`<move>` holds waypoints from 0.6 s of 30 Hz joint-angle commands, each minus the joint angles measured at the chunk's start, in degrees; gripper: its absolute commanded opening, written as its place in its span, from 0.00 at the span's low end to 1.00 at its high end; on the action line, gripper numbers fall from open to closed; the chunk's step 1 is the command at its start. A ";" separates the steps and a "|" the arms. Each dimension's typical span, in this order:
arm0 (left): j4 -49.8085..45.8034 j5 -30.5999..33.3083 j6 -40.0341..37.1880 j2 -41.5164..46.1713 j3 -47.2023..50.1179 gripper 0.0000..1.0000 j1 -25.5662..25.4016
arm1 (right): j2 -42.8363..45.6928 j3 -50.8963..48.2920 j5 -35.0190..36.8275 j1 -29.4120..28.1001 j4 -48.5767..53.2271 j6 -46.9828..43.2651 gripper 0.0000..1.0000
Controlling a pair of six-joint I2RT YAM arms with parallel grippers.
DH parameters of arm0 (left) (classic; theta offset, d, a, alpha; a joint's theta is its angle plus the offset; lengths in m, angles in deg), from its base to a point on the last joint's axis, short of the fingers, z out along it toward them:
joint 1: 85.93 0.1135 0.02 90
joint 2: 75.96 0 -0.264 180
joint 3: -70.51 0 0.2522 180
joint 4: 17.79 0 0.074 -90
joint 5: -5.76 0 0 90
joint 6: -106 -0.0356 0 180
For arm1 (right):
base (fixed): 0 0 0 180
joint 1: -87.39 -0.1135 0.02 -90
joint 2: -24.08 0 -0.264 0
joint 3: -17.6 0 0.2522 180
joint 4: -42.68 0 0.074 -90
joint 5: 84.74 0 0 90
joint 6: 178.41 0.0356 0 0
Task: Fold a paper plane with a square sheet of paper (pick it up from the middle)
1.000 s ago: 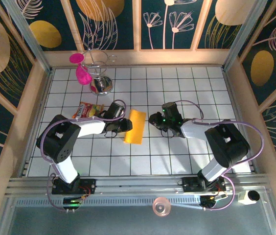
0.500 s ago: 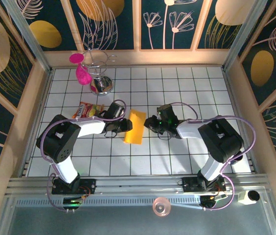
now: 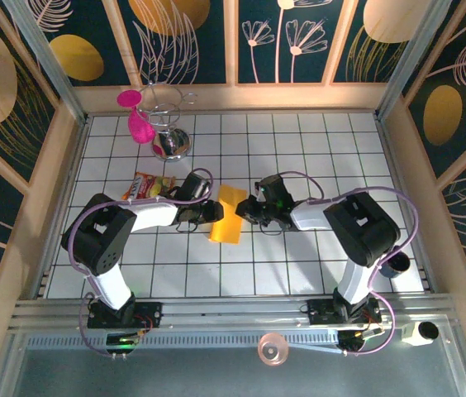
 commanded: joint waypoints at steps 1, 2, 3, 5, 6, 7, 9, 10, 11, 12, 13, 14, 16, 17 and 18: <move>0.43 5.13 -1.80 -11.68 3.30 0.38 -0.29 | -1.17 2.02 -1.30 -0.70 -0.12 -1.16 0.13; 0.44 5.17 -1.85 -11.71 3.41 0.38 -0.26 | -1.49 2.17 -1.31 -0.71 -0.02 -1.14 0.13; 0.51 5.16 -1.93 -11.74 3.36 0.38 -0.29 | -1.65 2.35 -1.38 -0.70 0.16 -1.29 0.13; 0.60 5.14 -2.01 -11.80 3.48 0.38 -0.32 | -2.14 2.61 -1.44 -0.82 0.46 -1.26 0.12; 0.57 5.18 -2.02 -11.84 3.42 0.38 -0.27 | -2.29 2.67 -1.48 -0.80 0.60 -1.29 0.12; 0.52 5.13 -2.02 -11.87 3.40 0.38 -0.27 | -2.50 2.82 -1.57 -0.87 0.81 -1.27 0.12; 0.60 5.09 -2.02 -12.08 3.40 0.37 -0.26 | -2.81 2.98 -1.56 -0.91 1.13 -1.38 0.12; 0.60 5.06 -2.02 -12.09 3.43 0.37 -0.29 | -2.99 3.09 -1.57 -0.97 1.30 -1.38 0.12; 0.67 5.04 -2.01 -12.19 3.43 0.37 -0.26 | -3.22 3.06 -1.57 -1.00 1.52 -1.39 0.12; 0.69 5.13 -2.01 -12.12 3.42 0.37 -0.26 | -3.33 3.15 -1.49 -0.95 1.69 -1.41 0.12; 0.69 5.13 -2.01 -12.19 3.39 0.37 -0.26 | -3.47 3.23 -1.25 -0.99 2.12 -1.45 0.12; 0.69 5.16 -2.02 -12.19 3.40 0.37 -0.28 | -3.55 3.31 -0.78 -0.99 2.71 -1.41 0.11; 0.69 5.13 -2.02 -12.20 3.48 0.37 -0.29 | -3.90 3.35 0.07 -0.99 3.60 -1.57 0.11; 0.61 5.15 -1.96 -12.19 3.49 0.37 -0.30 | -4.14 3.44 0.42 -0.99 4.23 -1.75 0.11; 0.60 5.11 -2.02 -12.15 3.49 0.37 -0.29 | -4.39 3.39 0.66 -0.95 4.69 -1.83 0.11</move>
